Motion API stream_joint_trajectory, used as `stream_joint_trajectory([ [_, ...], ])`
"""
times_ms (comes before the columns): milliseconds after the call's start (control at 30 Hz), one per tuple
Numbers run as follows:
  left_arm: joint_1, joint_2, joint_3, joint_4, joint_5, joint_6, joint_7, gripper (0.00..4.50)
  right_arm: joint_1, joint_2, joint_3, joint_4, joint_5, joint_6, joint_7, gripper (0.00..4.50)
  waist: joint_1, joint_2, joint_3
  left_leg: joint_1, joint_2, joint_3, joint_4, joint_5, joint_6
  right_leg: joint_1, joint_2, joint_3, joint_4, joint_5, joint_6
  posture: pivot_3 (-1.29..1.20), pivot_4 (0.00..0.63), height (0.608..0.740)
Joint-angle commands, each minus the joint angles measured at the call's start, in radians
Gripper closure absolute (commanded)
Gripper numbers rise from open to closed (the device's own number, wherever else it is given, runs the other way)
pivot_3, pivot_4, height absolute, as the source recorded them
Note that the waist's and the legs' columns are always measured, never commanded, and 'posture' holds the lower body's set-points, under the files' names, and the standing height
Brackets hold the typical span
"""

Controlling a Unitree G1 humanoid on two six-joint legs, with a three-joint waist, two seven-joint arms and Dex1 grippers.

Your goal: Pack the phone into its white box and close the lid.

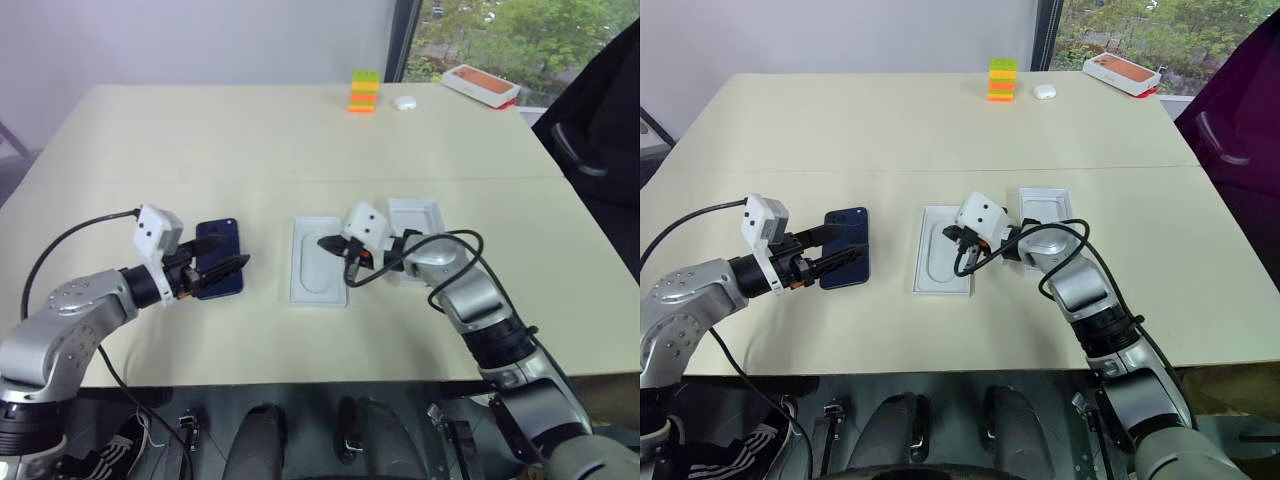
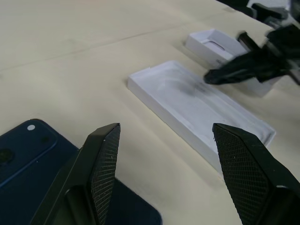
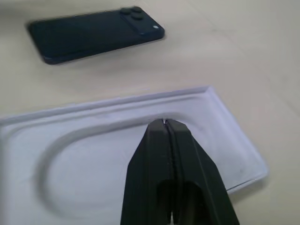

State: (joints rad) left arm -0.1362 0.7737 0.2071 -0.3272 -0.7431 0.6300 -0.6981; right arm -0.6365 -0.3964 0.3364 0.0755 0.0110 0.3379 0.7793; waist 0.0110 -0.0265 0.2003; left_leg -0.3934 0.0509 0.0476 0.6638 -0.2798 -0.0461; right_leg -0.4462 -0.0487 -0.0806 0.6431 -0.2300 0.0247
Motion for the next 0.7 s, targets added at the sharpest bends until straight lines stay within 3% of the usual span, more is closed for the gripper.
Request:
stream_joint_trajectory([
  [33, -0.002, -0.010, 0.010, -0.022, 0.016, -0.023, -0.016, 1.16, -0.019, 0.013, 0.037, 0.061, -0.084, -0.054, -0.047, 4.43, 0.000, 0.000, 0.000, 0.000, 0.000, 0.000, 0.000, 0.000, 0.000, 0.000, 0.000, 0.000, 0.000, 0.000, 0.000, 0.00, 0.150, 0.740],
  [367, -0.013, -0.039, 0.010, -0.015, 0.058, -0.032, -0.022, 1.16, -0.031, 0.004, 0.156, 0.109, -0.236, -0.140, -0.008, 4.43, -0.007, 0.000, 0.000, 0.002, 0.000, -0.001, 0.000, 0.000, 0.000, 0.000, 0.001, 0.000, 0.002, 0.000, 0.000, 0.00, 0.150, 0.740],
  [700, -0.095, -0.035, 0.111, 0.121, -0.059, 0.193, 0.044, 1.16, -0.071, 0.103, -0.040, -0.011, -0.017, -0.015, 0.026, 4.43, -0.016, 0.000, 0.000, 0.002, 0.001, -0.002, 0.000, 0.000, 0.000, 0.001, 0.002, -0.001, 0.003, 0.000, 0.000, 0.00, 0.150, 0.740],
])
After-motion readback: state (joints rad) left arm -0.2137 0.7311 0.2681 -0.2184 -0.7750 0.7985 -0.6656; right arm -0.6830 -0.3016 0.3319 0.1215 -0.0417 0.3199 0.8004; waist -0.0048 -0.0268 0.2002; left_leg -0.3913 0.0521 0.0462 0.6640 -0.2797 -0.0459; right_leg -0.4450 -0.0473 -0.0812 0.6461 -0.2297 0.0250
